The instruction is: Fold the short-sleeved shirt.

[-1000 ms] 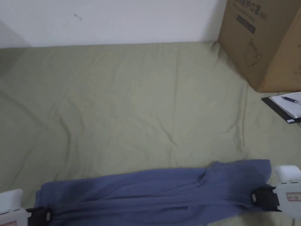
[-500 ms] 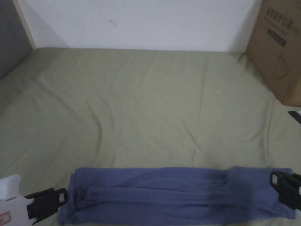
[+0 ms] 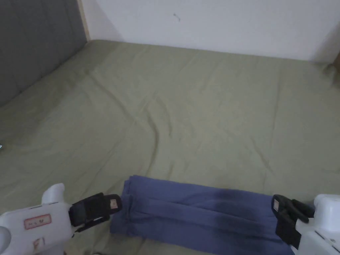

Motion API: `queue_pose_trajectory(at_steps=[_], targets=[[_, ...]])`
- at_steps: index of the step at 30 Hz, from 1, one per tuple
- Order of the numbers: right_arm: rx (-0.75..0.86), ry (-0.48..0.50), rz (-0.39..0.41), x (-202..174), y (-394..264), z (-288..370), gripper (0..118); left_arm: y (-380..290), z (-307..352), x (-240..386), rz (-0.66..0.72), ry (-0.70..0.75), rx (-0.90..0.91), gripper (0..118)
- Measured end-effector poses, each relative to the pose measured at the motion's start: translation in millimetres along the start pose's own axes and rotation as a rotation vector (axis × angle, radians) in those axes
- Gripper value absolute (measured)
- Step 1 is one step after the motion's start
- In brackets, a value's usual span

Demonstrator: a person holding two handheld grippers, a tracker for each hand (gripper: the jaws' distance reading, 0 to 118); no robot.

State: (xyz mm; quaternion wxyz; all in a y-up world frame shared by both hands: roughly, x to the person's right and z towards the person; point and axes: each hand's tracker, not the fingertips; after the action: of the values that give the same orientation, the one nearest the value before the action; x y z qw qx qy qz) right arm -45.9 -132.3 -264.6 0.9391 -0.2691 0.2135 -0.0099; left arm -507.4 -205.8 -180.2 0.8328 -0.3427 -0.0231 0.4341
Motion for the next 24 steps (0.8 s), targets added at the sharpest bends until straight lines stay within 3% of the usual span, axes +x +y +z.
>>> queue_pose_trajectory(at_steps=[5, 9, 14, 19, 21, 22, 23, 24], targets=[[-0.04, 0.021, 0.011, -8.2, -0.6, -9.0, 0, 24.2, -29.9, -29.6, 0.134, -0.122, -0.076, 117], [-0.065, 0.019, 0.019, -10.1, -2.7, -11.9, 0, 36.3, -64.8, -46.2, 0.11, -0.081, -0.169, 117], [-0.091, 0.018, 0.005, -9.2, -5.3, -15.6, 0, 41.2, -79.5, -44.8, 0.179, -0.204, -0.198, 117], [-0.121, 0.026, -0.023, -7.8, -8.8, -22.1, 0, 44.4, -102.3, -32.0, 0.076, -0.193, -0.274, 115], [-0.126, 0.019, -0.013, -8.1, -10.3, -22.6, 0, 46.9, -103.4, -27.5, 0.02, -0.138, -0.303, 109], [-0.131, 0.019, -0.011, -7.0, -10.9, -23.5, 0, 48.6, -104.6, -25.1, -0.027, -0.119, -0.325, 99], [-0.135, 0.017, -0.014, -5.8, -11.7, -24.2, 0, 51.4, -103.7, -23.4, -0.058, -0.099, -0.333, 65], [-0.14, 0.016, -0.025, -3.9, -13.0, -24.9, 0, 55.1, -101.7, -24.5, -0.071, -0.051, -0.326, 18]])
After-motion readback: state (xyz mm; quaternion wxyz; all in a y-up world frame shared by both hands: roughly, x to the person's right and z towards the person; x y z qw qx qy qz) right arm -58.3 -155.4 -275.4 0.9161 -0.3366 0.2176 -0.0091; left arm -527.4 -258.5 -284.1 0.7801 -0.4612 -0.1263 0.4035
